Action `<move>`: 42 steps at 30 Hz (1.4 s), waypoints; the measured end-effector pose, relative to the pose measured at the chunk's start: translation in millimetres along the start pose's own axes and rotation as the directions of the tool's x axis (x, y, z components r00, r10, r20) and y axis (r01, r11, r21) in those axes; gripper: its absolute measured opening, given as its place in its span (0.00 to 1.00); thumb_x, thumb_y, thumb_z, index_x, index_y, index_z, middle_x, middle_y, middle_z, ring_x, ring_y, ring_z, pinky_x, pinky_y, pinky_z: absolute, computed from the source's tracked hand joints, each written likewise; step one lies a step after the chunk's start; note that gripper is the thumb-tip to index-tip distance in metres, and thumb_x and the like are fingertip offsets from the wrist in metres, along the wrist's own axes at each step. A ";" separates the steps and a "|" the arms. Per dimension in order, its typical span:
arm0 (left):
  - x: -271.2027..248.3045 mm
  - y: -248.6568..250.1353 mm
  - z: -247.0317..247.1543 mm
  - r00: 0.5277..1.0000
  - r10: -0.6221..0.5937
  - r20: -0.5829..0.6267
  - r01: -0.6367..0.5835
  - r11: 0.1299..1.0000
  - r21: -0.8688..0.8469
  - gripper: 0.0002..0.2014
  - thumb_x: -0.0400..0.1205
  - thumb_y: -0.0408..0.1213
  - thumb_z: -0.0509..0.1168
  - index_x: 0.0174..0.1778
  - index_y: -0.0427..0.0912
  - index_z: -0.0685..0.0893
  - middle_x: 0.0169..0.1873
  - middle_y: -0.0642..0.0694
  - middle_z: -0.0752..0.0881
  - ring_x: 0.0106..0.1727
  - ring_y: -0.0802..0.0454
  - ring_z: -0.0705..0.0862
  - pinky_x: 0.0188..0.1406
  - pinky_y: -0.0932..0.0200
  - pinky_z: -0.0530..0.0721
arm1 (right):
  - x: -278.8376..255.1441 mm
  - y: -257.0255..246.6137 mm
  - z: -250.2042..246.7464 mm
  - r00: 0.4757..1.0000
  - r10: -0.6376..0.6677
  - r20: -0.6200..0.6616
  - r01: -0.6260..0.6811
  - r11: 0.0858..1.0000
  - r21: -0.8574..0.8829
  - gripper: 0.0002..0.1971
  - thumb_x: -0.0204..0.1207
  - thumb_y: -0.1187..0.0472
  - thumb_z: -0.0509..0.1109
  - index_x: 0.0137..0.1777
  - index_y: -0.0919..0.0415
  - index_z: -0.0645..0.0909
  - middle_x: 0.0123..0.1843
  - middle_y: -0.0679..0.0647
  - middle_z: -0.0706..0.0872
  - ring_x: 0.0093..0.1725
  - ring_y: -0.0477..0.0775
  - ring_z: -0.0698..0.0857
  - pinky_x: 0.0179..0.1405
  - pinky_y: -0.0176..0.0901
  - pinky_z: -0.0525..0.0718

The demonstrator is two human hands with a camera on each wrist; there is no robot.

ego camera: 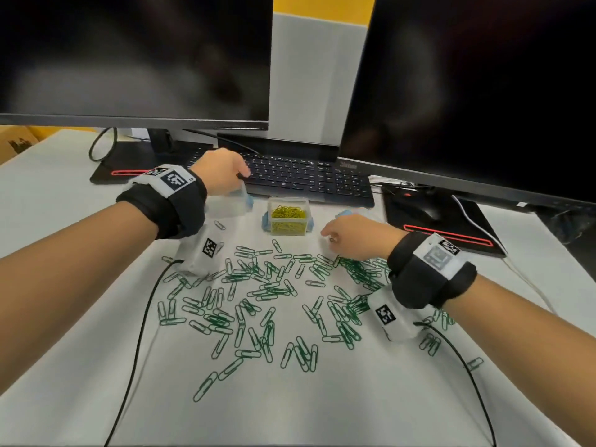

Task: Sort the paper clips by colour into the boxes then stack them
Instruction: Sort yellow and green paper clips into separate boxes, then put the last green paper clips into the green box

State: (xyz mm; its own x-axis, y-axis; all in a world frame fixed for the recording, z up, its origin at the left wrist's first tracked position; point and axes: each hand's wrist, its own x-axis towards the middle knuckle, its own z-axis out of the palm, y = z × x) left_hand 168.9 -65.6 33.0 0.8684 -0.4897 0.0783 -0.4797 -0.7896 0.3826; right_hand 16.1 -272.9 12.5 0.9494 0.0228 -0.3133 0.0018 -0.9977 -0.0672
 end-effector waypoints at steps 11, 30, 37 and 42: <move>-42.8 -25.8 6.8 0.987 0.019 0.161 -0.043 0.988 0.151 0.15 0.80 0.33 0.67 0.63 0.47 0.84 0.64 0.45 0.82 0.59 0.46 0.82 0.57 0.55 0.79 | 2.4 -64.0 11.9 0.974 -0.223 -0.028 0.224 0.974 0.022 0.20 0.83 0.62 0.59 0.74 0.59 0.74 0.72 0.57 0.77 0.70 0.58 0.75 0.70 0.50 0.75; -150.7 0.5 33.8 0.822 -0.094 0.562 -0.140 0.923 0.359 0.14 0.80 0.30 0.60 0.62 0.38 0.72 0.60 0.41 0.67 0.45 0.46 0.76 0.47 0.51 0.81 | -2.3 -114.1 38.7 0.893 -0.443 0.079 0.449 0.889 -0.096 0.23 0.80 0.67 0.60 0.76 0.59 0.70 0.68 0.58 0.72 0.65 0.58 0.72 0.65 0.54 0.76; -152.7 3.6 4.8 0.769 -0.127 0.627 -0.137 0.925 0.356 0.36 0.72 0.51 0.74 0.71 0.47 0.65 0.65 0.46 0.65 0.48 0.49 0.82 0.44 0.55 0.81 | -66.1 0.5 4.6 0.998 -0.046 0.054 0.043 0.998 0.048 0.32 0.76 0.61 0.68 0.79 0.47 0.65 0.76 0.50 0.70 0.71 0.53 0.73 0.71 0.47 0.74; -179.8 -6.6 8.3 0.658 -0.187 0.729 -0.160 0.912 0.378 0.44 0.61 0.64 0.77 0.66 0.50 0.64 0.57 0.51 0.64 0.40 0.52 0.84 0.34 0.60 0.78 | -100.2 63.6 22.4 0.951 0.203 0.234 -0.209 0.978 0.002 0.47 0.63 0.41 0.81 0.80 0.45 0.63 0.68 0.47 0.72 0.62 0.51 0.74 0.67 0.45 0.75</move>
State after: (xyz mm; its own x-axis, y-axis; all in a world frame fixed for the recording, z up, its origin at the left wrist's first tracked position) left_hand 14.9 24.6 8.7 0.5696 -0.4443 -0.6915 -0.6235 -0.7817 -0.0114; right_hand -85.9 -337.3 18.4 0.8295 -0.1657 -0.5334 -0.1972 -0.9804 -0.0021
